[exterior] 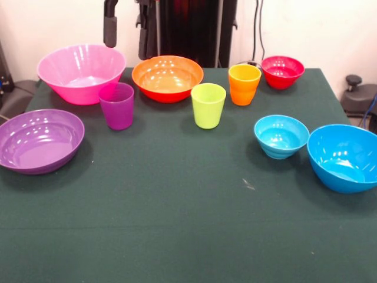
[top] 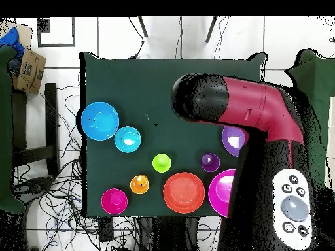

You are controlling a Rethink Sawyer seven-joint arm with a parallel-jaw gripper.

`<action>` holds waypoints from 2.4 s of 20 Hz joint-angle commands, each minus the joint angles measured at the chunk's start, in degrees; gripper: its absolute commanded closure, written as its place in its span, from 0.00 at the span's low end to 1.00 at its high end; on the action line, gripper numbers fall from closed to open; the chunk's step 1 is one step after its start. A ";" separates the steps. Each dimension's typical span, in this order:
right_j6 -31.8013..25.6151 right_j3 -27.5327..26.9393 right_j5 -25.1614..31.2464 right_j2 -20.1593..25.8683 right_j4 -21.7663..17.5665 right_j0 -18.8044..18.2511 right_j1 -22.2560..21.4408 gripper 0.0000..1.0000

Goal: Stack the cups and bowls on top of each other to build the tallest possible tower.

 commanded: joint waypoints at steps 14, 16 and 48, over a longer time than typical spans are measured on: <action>-1.32 12.25 -4.87 2.25 -3.78 1.92 4.17 0.00; -0.02 13.21 -6.85 1.62 -4.36 2.39 4.51 0.00; -14.06 26.67 -16.80 10.96 -6.36 -7.35 0.35 0.00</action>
